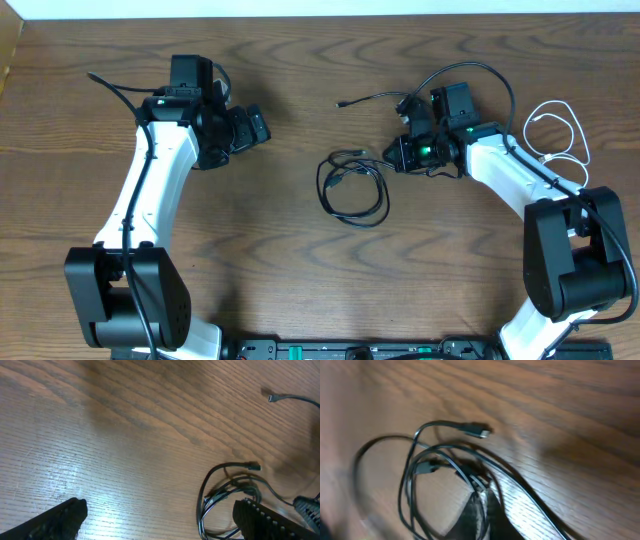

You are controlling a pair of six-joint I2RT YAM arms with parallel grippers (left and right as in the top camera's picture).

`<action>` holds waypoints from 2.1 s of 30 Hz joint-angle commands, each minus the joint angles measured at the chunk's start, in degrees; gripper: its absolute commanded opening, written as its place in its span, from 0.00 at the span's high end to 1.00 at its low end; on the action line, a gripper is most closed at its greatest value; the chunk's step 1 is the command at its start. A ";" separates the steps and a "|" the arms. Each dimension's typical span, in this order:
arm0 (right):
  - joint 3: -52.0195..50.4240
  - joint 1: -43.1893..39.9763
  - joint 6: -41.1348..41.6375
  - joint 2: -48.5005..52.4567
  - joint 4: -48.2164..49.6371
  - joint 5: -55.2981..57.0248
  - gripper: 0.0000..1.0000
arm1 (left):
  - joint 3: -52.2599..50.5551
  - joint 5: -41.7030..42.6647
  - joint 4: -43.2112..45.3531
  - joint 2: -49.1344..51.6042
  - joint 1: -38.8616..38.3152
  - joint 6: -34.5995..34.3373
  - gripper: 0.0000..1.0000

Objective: Untangle cables

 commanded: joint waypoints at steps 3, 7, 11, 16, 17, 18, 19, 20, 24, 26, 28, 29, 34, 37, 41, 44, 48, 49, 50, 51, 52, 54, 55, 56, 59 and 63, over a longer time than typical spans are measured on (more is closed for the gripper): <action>-0.22 0.44 1.55 0.02 -0.26 2.56 0.53 | -0.42 -0.79 -0.20 0.24 0.13 0.13 0.02; 0.55 0.61 -0.07 -0.66 -1.38 -1.31 0.54 | -0.42 -0.79 -0.20 0.24 0.13 0.13 0.02; 1.36 2.03 -4.46 -3.96 -3.41 -5.03 0.55 | -0.42 -0.79 -0.20 0.24 0.13 0.13 0.02; 1.36 5.62 -9.22 -9.66 -5.14 -3.87 0.53 | -0.42 -0.79 -0.20 0.24 0.13 0.13 0.02; 1.36 6.49 -9.20 -10.40 -5.22 -2.67 0.52 | -0.42 -0.79 -0.20 0.24 0.13 0.13 0.02; 1.36 7.54 -9.16 -10.91 -5.31 -1.11 0.51 | -0.42 -0.79 -0.20 0.24 0.13 0.11 0.02; 1.36 8.31 -9.18 -11.04 -5.31 -0.02 0.51 | -0.42 -0.79 -0.20 0.24 0.13 0.13 0.02; 1.36 9.22 -9.18 -11.04 -5.31 1.11 0.49 | -0.42 -0.79 -0.20 0.24 0.13 0.13 0.02; 1.33 12.63 -9.18 -10.16 -4.85 5.25 0.42 | -0.42 -0.79 -0.20 0.24 0.13 0.13 0.02; 1.33 13.70 -9.16 -9.73 -4.63 7.48 0.37 | -0.42 -0.79 -0.20 0.24 0.13 0.11 0.02; 1.33 14.69 -9.14 -9.03 -4.20 9.22 0.32 | -0.42 -0.79 -0.20 0.24 0.13 0.11 0.02; 1.33 15.10 -9.09 -8.55 -3.78 9.18 0.30 | -0.42 -0.79 -0.20 0.24 0.13 0.13 0.02; 1.33 16.87 -4.63 -4.63 -0.76 8.48 0.28 | -0.42 -0.79 -0.20 0.24 0.13 0.13 0.02; 1.33 17.70 -3.96 -2.23 1.31 4.20 0.29 | -0.42 -0.79 -0.20 0.24 0.13 0.13 0.02; 1.33 19.87 -1.92 0.85 4.35 1.57 0.37 | -0.42 -0.79 -0.20 0.24 0.13 0.13 0.02; 1.33 21.27 -0.42 2.49 5.22 2.32 0.49 | -0.42 -0.79 -0.20 0.24 0.13 0.11 0.02; 1.36 22.82 2.75 2.89 4.33 3.58 0.65 | -0.42 -0.79 -0.20 0.24 0.13 0.13 0.02; 1.36 23.21 3.17 2.86 4.07 3.61 0.65 | -0.42 -0.79 -0.20 0.24 0.13 0.13 0.02; 1.36 23.56 3.48 2.86 3.87 3.61 0.66 | -0.42 -0.79 -0.20 0.24 0.13 0.13 0.02; 1.36 23.87 3.63 2.86 3.58 3.67 0.66 | -0.42 -0.79 -0.20 0.24 0.13 0.13 0.02; 1.36 24.15 3.63 2.86 3.39 4.09 0.67 | -0.42 -0.79 -0.20 0.24 0.13 0.11 0.02; 1.36 25.00 3.82 2.89 2.64 6.56 0.65 | -0.42 -0.79 -0.20 0.24 0.13 0.11 0.02; 1.36 25.55 3.80 2.93 2.21 7.69 0.65 | -0.42 -0.79 -0.20 0.24 0.13 0.13 0.02; 1.36 26.14 3.80 3.10 1.70 8.81 0.65 | -0.42 -0.79 -0.22 0.24 0.13 0.13 0.02; 1.36 28.22 3.80 3.37 0.96 12.63 0.64 | -0.42 -0.79 -0.20 0.24 0.13 0.11 0.02; 1.53 30.23 4.76 3.37 0.44 16.59 0.66 | -0.42 -0.79 -0.20 0.24 0.13 0.13 0.02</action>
